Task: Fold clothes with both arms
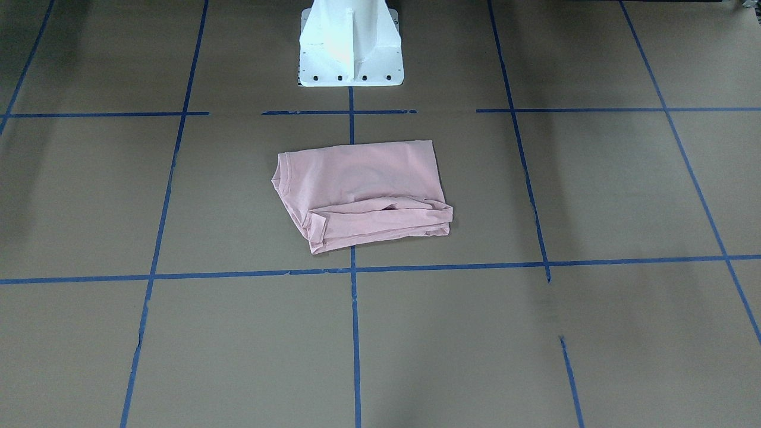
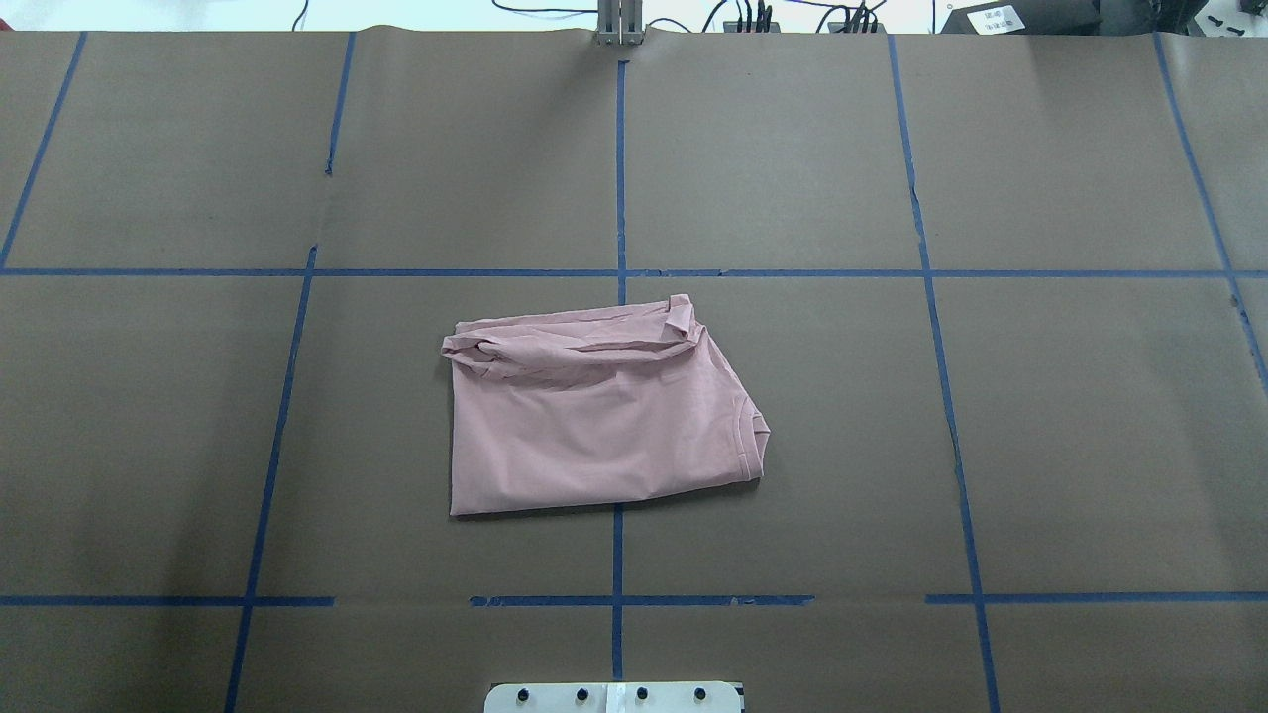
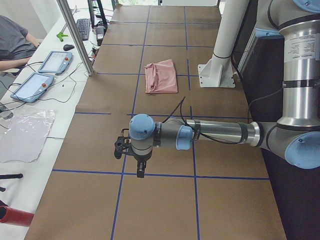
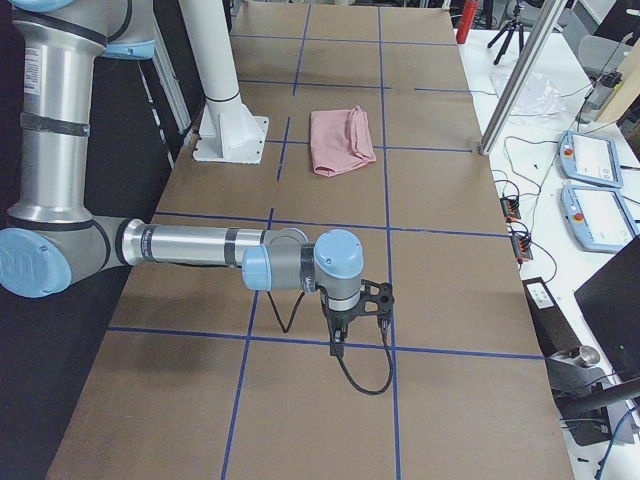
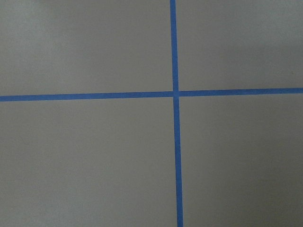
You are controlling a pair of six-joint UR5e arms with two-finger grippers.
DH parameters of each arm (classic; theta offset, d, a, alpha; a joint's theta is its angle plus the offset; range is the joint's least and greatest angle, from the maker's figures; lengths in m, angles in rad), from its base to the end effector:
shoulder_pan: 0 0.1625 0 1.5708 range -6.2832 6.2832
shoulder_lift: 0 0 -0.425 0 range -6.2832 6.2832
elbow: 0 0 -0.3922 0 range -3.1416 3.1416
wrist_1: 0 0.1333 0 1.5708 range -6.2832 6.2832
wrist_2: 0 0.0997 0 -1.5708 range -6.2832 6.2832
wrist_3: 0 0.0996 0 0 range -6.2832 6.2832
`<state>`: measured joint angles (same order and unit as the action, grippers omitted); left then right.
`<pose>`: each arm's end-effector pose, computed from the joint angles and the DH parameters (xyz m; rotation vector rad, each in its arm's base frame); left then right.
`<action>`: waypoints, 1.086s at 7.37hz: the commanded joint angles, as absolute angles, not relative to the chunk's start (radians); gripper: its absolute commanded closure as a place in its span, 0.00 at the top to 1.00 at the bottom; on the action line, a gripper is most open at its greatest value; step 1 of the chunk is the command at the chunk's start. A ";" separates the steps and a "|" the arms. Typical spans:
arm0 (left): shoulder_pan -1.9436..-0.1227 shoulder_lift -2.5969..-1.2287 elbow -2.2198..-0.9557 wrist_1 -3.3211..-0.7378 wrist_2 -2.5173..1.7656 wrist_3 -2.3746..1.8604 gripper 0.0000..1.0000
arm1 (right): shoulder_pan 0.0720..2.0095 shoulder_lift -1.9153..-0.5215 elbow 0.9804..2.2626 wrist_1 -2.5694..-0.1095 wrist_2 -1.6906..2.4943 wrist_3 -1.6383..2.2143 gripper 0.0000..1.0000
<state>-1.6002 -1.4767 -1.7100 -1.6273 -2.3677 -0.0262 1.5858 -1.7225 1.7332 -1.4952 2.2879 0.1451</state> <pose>-0.0755 -0.4561 0.6271 0.0974 0.7960 -0.0121 0.0743 -0.4327 0.6446 0.0358 -0.7209 0.1222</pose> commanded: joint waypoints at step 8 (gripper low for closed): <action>-1.594 -1.460 -1.695 -1.658 -2.362 -0.032 1.00 | 1.583 -1.730 1.743 -1.491 2.264 0.149 1.00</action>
<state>-1.5940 -1.4607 -1.6955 -1.6558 -2.3621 -0.0322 1.5834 -1.7323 1.7435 -1.4920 2.2589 0.1478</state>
